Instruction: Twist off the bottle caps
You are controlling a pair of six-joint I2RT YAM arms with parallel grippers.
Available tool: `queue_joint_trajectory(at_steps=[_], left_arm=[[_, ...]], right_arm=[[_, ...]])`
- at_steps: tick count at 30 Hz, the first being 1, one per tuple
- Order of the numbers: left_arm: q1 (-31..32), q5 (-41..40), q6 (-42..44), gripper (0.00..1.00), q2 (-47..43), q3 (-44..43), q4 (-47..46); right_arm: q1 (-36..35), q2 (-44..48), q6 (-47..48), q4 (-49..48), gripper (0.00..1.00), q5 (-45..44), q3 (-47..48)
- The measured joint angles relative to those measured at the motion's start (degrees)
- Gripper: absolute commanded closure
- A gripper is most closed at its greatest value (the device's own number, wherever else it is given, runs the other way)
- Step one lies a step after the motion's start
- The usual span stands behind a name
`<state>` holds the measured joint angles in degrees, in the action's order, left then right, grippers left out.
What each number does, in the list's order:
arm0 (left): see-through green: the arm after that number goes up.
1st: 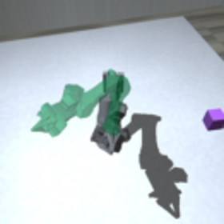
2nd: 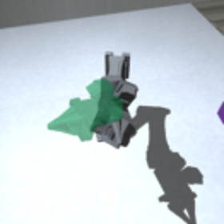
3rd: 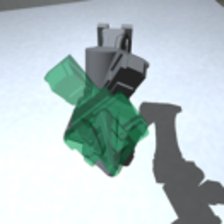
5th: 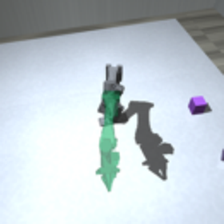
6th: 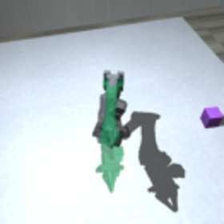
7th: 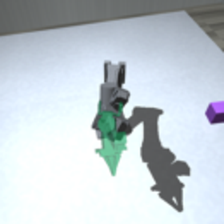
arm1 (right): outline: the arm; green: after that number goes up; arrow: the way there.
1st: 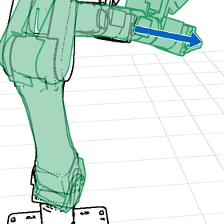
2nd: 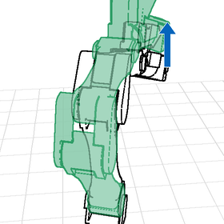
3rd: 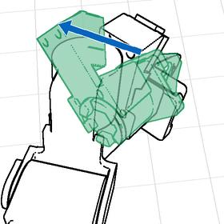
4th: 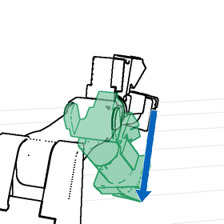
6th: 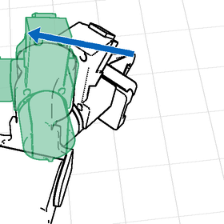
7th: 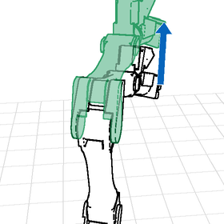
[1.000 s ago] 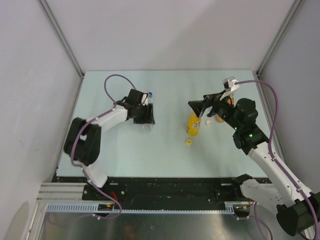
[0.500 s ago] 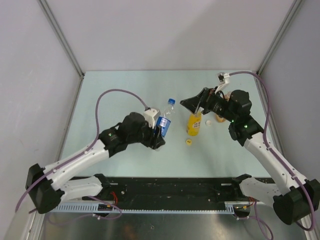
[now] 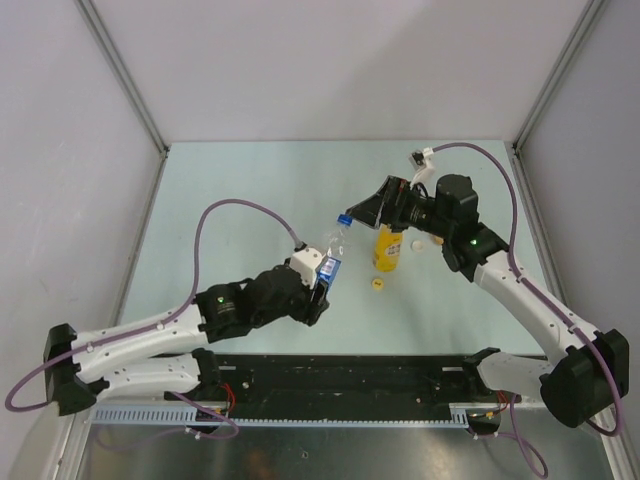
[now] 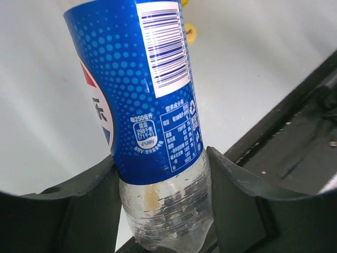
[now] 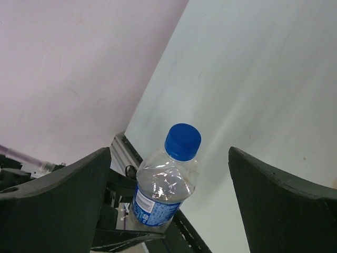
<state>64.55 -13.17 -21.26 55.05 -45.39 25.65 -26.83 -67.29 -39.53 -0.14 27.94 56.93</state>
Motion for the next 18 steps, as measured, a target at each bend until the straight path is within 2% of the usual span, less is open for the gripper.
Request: queue_joint_trajectory(at_steps=[10,18], left_arm=[[7.3,-18.6,-3.5,0.69,7.8,-2.2,8.6],[12.6,-31.3,-7.3,0.75,8.8,-6.2,14.8]], right_arm=[[-0.3,0.0,-0.6,1.7,0.14,-0.5,0.1],[-1.9,-0.5,-0.5,1.7,0.23,-0.8,0.2]])
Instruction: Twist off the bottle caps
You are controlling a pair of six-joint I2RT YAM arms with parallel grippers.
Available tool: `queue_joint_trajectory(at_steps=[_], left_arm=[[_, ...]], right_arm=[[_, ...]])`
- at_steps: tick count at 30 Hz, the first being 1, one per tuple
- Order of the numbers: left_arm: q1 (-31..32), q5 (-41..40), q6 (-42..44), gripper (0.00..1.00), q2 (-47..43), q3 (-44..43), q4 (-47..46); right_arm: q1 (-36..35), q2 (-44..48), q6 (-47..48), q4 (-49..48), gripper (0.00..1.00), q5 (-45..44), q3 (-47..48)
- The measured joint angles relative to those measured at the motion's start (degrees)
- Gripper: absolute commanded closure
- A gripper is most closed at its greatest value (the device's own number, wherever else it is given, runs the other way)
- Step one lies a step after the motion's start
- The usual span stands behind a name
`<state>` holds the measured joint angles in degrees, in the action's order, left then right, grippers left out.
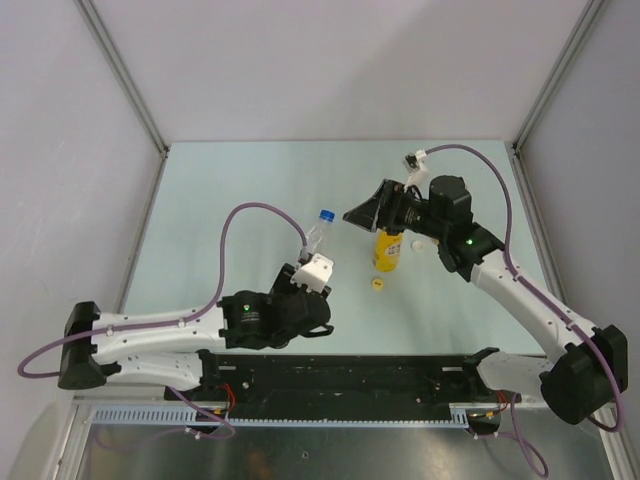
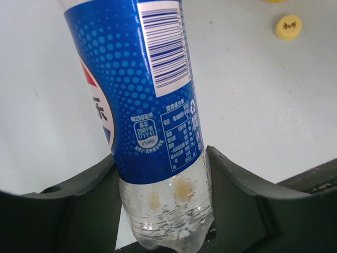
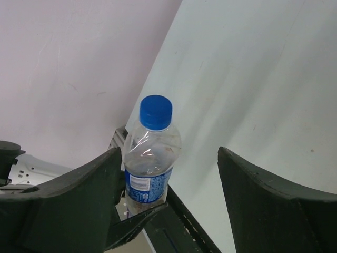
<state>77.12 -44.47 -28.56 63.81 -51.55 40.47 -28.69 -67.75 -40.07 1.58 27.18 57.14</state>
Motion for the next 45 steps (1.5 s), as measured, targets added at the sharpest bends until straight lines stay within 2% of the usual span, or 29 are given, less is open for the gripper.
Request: queue_joint_trajectory(at_steps=[10,17,27,34,40,43,45], left_arm=[[4.7,-12.4,-6.4,0.76,10.3,-6.4,10.7],[5.9,-15.9,-11.3,0.75,13.4,-8.1,16.7],[6.5,-17.8,-13.1,0.75,16.3,-10.1,20.0],[6.8,-18.4,-13.5,0.75,17.9,-10.4,20.8],[6.9,-18.4,-13.6,0.75,19.0,-10.8,21.3],[6.9,-18.6,-14.1,0.75,19.2,-10.8,21.6],[6.9,-18.8,-14.2,0.76,19.3,-10.8,21.7]], right_arm=[[-1.0,-2.7,-0.5,-0.2,0.23,-1.4,3.3],[-3.1,-5.0,-1.8,-1.0,0.25,-2.8,3.7],[-4.3,-8.6,-4.5,-2.9,0.31,-2.8,3.8],[-4.5,-9.9,-6.1,-6.7,0.52,-1.7,3.8],[-4.5,-12.5,-7.1,-8.4,0.62,0.3,3.8],[-4.5,-12.6,-7.4,-8.8,0.75,0.7,3.8],[-4.5,-12.6,-7.4,-9.1,0.90,0.9,3.8]])
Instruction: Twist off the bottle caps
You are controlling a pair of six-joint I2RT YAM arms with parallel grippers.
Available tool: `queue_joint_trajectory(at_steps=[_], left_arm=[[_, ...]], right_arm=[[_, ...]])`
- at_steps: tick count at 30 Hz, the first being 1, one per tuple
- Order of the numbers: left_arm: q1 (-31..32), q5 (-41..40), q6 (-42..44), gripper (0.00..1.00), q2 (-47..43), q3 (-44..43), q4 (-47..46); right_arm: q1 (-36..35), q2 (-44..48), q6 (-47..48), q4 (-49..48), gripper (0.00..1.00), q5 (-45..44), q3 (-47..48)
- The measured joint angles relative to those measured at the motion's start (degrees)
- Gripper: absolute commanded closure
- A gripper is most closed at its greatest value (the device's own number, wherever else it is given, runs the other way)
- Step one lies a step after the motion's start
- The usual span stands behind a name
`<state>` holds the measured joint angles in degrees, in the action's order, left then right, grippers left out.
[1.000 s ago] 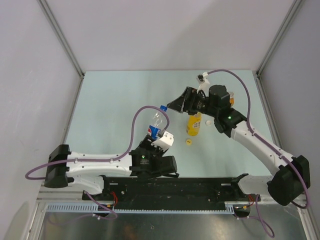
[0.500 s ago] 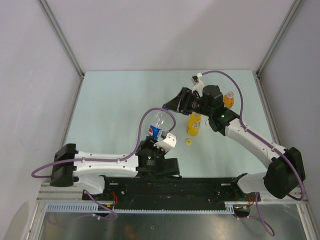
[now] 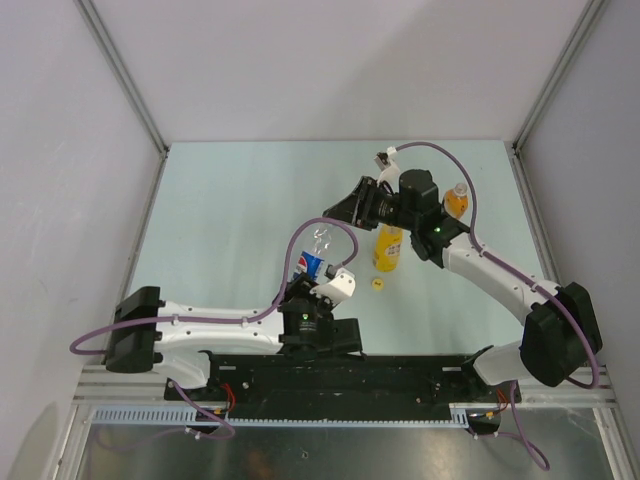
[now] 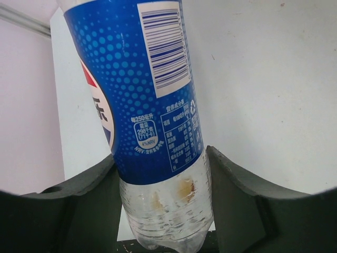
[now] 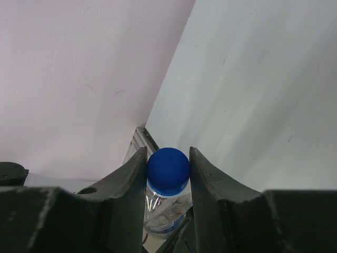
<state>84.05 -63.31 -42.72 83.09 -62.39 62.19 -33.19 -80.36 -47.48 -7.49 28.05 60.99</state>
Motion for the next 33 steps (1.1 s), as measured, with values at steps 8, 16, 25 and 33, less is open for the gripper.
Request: queue_joint_trajectory(at_steps=[8,16,25,33], left_arm=[[0.0,-0.7,-1.0,0.80,2.1,-0.2,0.1],[-0.8,-0.3,-2.4,0.76,7.9,-2.9,0.1],[-0.9,1.9,0.7,0.85,6.0,-4.1,-2.3],[-1.7,11.0,11.0,0.84,-8.0,2.2,-14.6]], right_arm=[[0.2,0.0,1.7,0.0,1.00,1.0,0.0],[1.0,0.4,5.7,1.7,1.00,1.5,0.0],[2.6,3.1,8.3,3.9,1.00,3.3,0.0],[3.5,5.7,9.6,2.7,1.00,7.3,-0.2]])
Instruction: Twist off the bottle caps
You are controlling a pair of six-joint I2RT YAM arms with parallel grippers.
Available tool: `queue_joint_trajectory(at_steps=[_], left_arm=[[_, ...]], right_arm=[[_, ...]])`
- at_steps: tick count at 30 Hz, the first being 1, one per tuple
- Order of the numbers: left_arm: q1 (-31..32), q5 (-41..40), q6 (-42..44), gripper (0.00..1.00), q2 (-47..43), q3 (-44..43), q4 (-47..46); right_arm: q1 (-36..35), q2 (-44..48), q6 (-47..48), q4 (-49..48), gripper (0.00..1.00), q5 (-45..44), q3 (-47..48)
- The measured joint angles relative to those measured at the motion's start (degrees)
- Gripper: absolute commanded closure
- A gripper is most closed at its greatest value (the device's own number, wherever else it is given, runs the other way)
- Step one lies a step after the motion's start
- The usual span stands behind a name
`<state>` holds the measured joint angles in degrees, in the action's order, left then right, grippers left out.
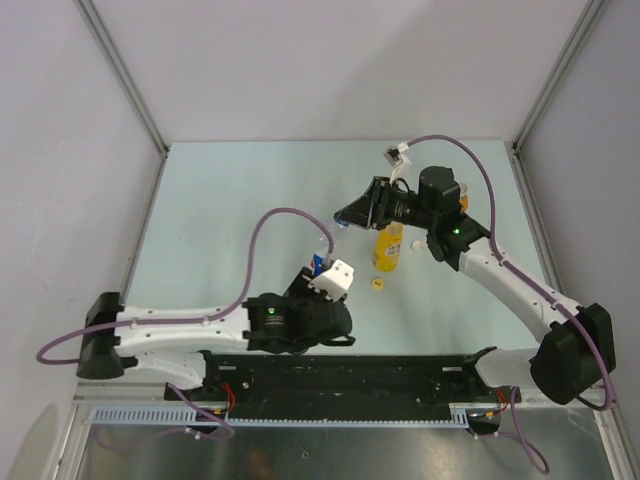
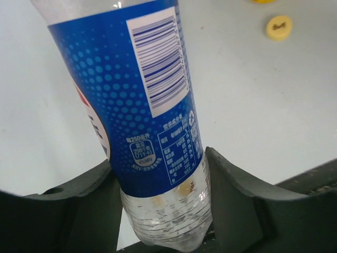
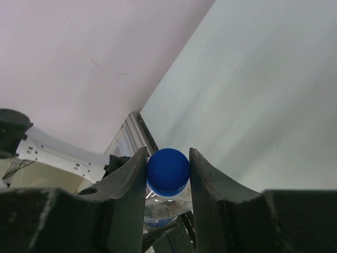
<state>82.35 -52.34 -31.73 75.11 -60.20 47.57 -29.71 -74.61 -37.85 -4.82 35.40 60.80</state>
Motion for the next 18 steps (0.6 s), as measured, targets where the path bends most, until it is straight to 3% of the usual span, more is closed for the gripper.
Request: queue_joint_trajectory(at_steps=[10,18], left_arm=[[-7.1,22.4,11.3,0.87,-17.6,11.4,-18.8],[-13.2,42.6,14.4,0.87,-29.0,18.8,-29.8]], right_arm=[[1.9,2.8,1.9,-4.0,1.00,7.1,-1.6],[3.1,4.6,2.0,-12.2,1.00,17.5,-2.0]])
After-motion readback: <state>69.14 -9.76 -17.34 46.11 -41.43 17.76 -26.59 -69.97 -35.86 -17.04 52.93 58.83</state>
